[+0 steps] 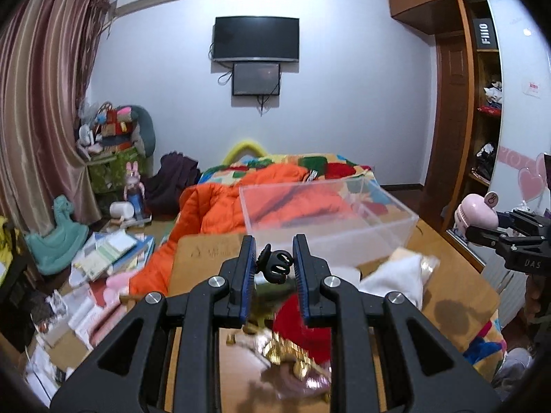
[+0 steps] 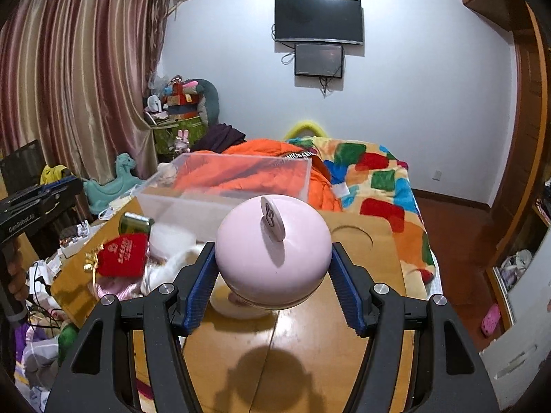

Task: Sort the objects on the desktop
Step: 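Lift and carry the pink box and black clip toward the clear plastic bin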

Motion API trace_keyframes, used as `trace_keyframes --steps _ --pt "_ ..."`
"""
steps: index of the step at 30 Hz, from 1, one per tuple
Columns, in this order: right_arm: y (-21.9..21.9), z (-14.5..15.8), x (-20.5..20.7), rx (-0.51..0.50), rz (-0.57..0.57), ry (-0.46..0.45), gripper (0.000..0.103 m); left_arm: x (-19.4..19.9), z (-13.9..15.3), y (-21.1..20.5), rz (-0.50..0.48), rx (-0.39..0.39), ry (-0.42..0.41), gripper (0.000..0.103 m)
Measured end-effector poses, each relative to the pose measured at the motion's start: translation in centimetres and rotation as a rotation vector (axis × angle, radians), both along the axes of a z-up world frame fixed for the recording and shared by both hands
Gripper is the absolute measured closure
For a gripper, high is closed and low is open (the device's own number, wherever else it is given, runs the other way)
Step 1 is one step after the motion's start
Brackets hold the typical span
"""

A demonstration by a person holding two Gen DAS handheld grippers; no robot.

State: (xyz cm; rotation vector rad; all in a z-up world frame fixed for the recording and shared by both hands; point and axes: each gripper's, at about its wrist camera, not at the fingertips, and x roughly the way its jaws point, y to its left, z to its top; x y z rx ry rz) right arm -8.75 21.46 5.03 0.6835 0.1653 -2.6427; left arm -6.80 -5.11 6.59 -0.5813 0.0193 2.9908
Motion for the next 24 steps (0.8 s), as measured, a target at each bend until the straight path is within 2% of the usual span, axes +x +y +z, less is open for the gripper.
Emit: trace_keyframes --steps 5,11,16,24 --pt "-0.7 1.2 -1.8 0.009 0.025 0.022 0.043 -1.8 1.9 0.0 -0.032 -0.009 0.024 0.082" --pt "-1.2 2.7 -4.9 -0.006 0.056 0.005 0.043 -5.0 3.5 0.3 -0.059 -0.023 0.011 0.082" --pt "-2.0 3.6 -7.0 0.009 0.081 0.010 0.043 -8.0 4.3 0.9 -0.095 -0.012 -0.034 0.082" --pt "-3.8 3.8 -10.0 0.058 0.139 -0.009 0.043 -12.6 4.5 2.0 -0.133 -0.040 -0.108 0.082"
